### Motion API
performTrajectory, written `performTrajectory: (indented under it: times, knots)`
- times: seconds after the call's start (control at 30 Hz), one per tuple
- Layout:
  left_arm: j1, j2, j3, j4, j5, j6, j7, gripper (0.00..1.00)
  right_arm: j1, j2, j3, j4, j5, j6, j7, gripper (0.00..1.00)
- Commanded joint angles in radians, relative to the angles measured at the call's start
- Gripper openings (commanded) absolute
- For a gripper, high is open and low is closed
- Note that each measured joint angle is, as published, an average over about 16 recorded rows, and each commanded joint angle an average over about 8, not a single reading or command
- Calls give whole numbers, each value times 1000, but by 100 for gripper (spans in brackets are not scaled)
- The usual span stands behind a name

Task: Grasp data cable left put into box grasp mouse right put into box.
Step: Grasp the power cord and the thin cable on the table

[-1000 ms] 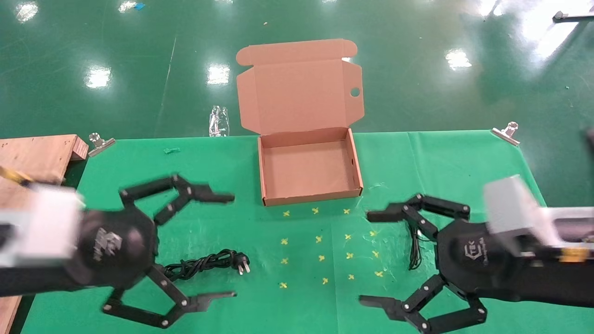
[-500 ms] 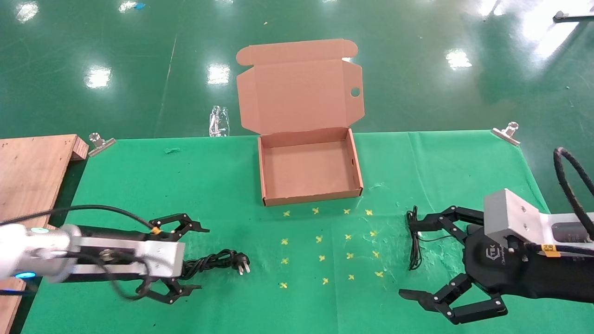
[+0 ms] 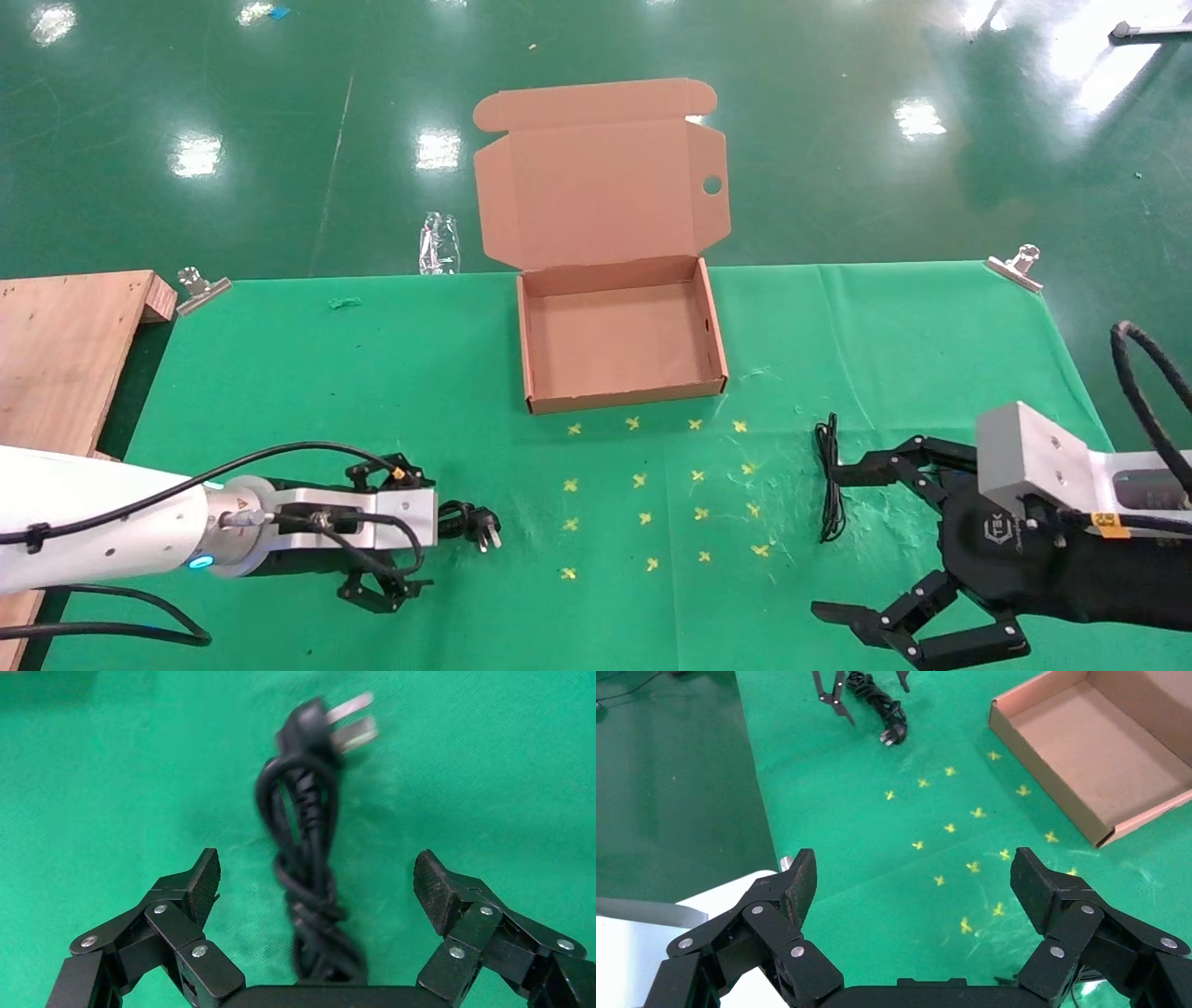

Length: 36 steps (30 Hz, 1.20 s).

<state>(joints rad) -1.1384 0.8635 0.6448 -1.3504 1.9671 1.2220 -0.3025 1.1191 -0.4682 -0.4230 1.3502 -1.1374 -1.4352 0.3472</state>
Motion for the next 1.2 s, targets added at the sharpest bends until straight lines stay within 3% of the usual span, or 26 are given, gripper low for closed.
performTrajectory:
  times: [0.03,0.23,0.43,0.87,1.03,1.2]
  knots:
    - [-3,10,6,-1,29,-5,-25,100,-10,4,2,0,5,5,-1,100]
    - [-14,17,13,-1,44,6,-32,100,30,-16,-35,3,-84,-16,9,100]
    - [-15,17,13,-1,45,7,-34,100,118,-65,-110,2,-271,-58,18,100]
    - [-15,17,13,-1,45,7,-34,100,376,-296,-352,-36,-646,-139,-28,100]
    - [-15,17,13,-1,45,7,-34,100,432,-360,-469,-69,-762,-136,-74,100]
    - [-15,17,13,-1,45,7,-34,100,447,-397,-537,-103,-870,-84,-137,100]
